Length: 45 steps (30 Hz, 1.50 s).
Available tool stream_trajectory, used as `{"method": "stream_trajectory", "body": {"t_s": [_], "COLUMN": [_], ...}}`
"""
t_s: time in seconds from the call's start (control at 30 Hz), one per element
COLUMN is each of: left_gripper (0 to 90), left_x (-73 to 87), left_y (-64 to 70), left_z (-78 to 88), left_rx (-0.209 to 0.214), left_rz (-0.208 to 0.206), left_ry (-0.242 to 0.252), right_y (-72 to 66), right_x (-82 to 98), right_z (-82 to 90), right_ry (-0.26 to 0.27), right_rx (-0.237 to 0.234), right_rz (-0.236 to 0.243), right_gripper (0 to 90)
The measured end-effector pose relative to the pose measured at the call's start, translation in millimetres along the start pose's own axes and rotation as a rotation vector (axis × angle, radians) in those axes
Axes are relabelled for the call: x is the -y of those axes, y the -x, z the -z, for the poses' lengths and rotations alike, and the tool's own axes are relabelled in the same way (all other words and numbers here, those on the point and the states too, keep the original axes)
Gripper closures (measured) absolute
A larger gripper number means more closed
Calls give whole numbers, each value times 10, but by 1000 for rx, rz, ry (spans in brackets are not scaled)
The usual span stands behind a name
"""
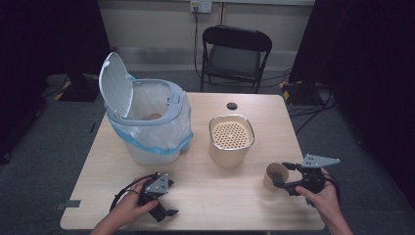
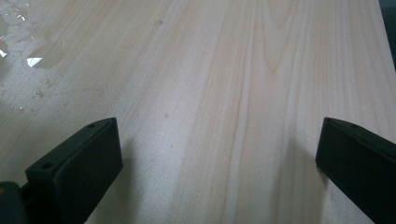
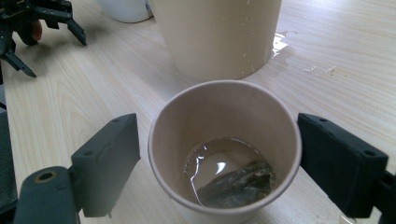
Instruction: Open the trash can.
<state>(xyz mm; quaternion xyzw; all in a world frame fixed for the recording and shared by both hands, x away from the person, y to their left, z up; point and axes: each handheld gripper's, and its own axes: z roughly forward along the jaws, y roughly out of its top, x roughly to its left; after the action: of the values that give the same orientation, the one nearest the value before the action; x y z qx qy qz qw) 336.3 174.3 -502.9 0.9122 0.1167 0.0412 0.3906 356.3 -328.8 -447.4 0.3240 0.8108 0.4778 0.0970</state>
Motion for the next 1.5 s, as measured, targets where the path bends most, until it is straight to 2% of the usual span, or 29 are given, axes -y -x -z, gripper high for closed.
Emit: {"method": "stream_trajectory", "body": {"t_s": [0.37, 0.67, 0.8, 0.93, 1.17, 1.27, 1.4, 1.5], "left_gripper": [0, 0, 0, 0, 0, 0, 0, 0], "left_x": [1, 0, 1, 1, 1, 1, 1, 1], "left_y": [1, 1, 0, 0, 0, 1, 0, 0], "left_z": [-1, 0, 2, 1, 0, 1, 1, 1], "left_rx": [2, 1, 0, 0, 1, 1, 1, 0], "left_rz": [3, 2, 1, 1, 2, 3, 2, 2], "left_ry": [-1, -1, -4, -3, -3, -3, -4, -4], "right_y": [-25, -53, -43, -43, -32, -40, -29, -25], "right_x": [116, 216, 251, 277, 309, 315, 324, 328], "right_z": [-31, -152, -186, -232, -260, -261, -263, -265], "right_ry": [47, 79, 87, 70, 94, 93, 114, 114], "right_rx": [22, 40, 39, 48, 47, 59, 61, 71], "right_rz": [11, 20, 18, 27, 34, 52, 39, 47], "right_gripper": [144, 143, 148, 150, 166, 191, 216, 231]}}
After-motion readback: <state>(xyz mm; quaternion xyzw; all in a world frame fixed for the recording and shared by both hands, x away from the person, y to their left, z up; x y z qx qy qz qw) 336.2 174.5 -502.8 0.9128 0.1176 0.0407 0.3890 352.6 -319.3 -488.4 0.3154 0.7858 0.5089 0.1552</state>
